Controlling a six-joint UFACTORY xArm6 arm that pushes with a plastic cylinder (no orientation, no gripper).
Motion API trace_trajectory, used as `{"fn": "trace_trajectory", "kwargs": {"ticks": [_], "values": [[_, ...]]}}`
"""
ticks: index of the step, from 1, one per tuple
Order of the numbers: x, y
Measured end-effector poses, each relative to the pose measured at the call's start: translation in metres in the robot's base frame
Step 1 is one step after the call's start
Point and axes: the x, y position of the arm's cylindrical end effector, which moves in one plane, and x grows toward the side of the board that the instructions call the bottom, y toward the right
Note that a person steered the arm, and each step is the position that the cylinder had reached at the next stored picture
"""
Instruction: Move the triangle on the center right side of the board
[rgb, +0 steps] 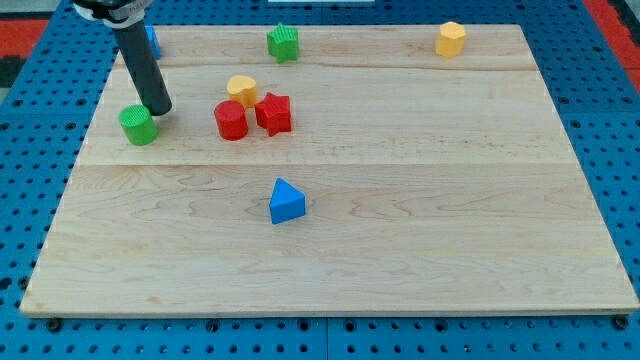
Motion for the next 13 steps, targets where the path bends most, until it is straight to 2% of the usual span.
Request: {"fn": "trace_trajectory", "kwargs": {"ticks": [1,2,3,6,7,8,9,10,12,13], "values": [[-0.028,0.051],[-0.03,0.052],[-0.013,0.05],[0.064,0.035],[0.066,0.035],[0.124,0.014],[0.166,0.021],[0.168,0.033],[0.138,0.185],[0.137,0.226]]}}
